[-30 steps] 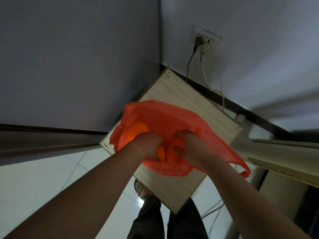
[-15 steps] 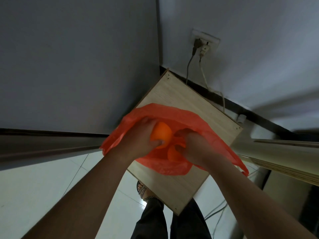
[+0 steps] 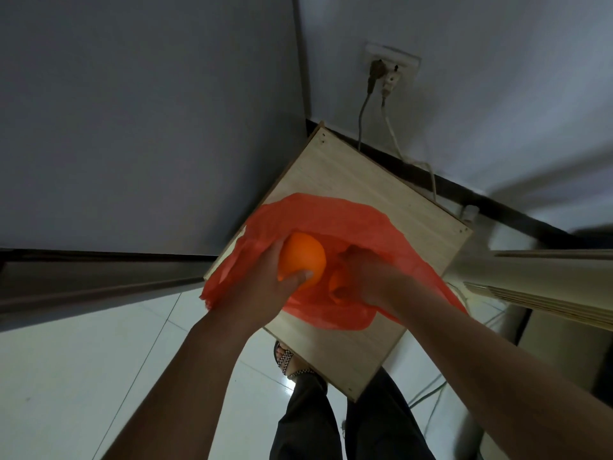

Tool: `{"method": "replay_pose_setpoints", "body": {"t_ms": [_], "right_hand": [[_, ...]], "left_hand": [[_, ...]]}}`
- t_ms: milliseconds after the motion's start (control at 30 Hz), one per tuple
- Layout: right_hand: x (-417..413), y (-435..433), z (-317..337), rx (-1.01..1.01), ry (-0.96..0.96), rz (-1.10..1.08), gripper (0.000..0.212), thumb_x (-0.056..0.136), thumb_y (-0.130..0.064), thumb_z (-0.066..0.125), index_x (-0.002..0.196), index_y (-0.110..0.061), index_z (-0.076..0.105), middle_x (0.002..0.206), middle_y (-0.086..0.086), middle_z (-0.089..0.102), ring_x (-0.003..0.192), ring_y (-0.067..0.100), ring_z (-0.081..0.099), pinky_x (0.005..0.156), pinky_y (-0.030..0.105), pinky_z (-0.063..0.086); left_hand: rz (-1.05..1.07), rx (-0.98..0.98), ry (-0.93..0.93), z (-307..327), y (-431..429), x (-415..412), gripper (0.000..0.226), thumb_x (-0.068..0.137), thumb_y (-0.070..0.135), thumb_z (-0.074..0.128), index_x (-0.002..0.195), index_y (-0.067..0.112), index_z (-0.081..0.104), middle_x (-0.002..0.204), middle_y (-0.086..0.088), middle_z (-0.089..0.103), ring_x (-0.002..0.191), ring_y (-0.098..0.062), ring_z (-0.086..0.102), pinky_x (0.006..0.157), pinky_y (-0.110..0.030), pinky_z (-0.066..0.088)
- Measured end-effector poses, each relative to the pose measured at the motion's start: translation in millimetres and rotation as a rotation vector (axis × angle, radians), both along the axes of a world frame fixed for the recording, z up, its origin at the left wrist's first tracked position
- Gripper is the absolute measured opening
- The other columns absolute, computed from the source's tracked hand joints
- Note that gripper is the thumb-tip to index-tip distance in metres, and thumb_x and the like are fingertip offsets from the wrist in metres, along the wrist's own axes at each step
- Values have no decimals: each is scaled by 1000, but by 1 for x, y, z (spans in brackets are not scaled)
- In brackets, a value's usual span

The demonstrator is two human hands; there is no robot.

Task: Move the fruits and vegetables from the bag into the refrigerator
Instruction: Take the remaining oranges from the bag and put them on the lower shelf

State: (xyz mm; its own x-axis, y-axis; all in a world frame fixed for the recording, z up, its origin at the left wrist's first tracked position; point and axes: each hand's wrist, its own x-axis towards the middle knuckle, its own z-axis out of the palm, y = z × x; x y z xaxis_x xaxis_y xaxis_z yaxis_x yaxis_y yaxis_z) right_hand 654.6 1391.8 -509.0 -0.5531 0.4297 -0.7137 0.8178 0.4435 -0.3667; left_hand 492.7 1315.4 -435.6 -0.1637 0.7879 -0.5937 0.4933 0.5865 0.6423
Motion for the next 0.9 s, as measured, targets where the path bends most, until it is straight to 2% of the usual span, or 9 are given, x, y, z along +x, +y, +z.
{"method": "replay_pose_setpoints", "body": {"t_ms": [200, 367, 500, 567, 633, 700, 800, 900], "right_hand": [[0, 0, -9, -3, -72, 60, 63, 79, -40, 66, 133, -18, 42, 131, 8, 50, 118, 26, 50, 99, 36, 42], [1, 2, -12, -20, -66, 72, 62, 79, -40, 66, 132, -18, 43, 130, 7, 51, 117, 26, 51, 99, 36, 42], [3, 7, 2, -9, 36, -3, 49, 83, -38, 61, 126, -17, 48, 125, 5, 55, 113, 23, 53, 97, 33, 43], [8, 10, 19, 18, 150, -43, 34, 90, -34, 53, 119, -17, 51, 117, 3, 59, 108, 18, 55, 94, 25, 40], [14, 13, 38, 40, 265, -133, 26, 91, -31, 52, 114, -19, 53, 107, 0, 62, 98, 14, 59, 89, 23, 44], [23, 11, 55, 84, 355, -210, 32, 88, -34, 57, 117, -21, 52, 109, -4, 60, 96, 12, 58, 82, 22, 44], [37, 4, 75, 116, 423, -266, 51, 82, -43, 61, 128, -27, 44, 126, -7, 49, 107, 12, 50, 89, 26, 42], [49, -2, 103, 118, 468, -310, 59, 78, -48, 64, 129, -30, 41, 128, -9, 45, 107, 10, 48, 88, 28, 46]], "left_hand": [[-24, -3, 36, -1, 5, -2, 71, 86, 38, 60, 145, 26, 24, 149, 1, 32, 134, -20, 35, 100, -28, 30], [-28, 13, 68, -3, 5, -3, 69, 85, 37, 61, 144, 26, 26, 147, 0, 36, 132, -20, 37, 104, -34, 32], [-36, 34, 107, -2, 6, -2, 69, 84, 35, 63, 143, 24, 29, 145, -1, 36, 131, -21, 38, 104, -33, 32], [-47, 67, 158, -1, 8, -3, 68, 83, 34, 65, 142, 22, 33, 144, -3, 37, 130, -21, 39, 104, -32, 33], [-56, 87, 190, 3, 10, -2, 68, 81, 34, 67, 140, 19, 36, 143, -6, 37, 129, -22, 39, 106, -35, 35], [-60, 94, 189, 11, 11, 2, 69, 82, 34, 67, 141, 19, 35, 143, -5, 36, 131, -22, 37, 106, -36, 34], [-33, 49, 150, 32, 12, 14, 69, 85, 36, 62, 144, 23, 28, 148, -1, 30, 133, -21, 34, 103, -32, 33], [-31, 54, 176, 57, 8, 23, 70, 86, 37, 60, 145, 23, 26, 150, 0, 27, 133, -20, 35, 101, -31, 34]]}}
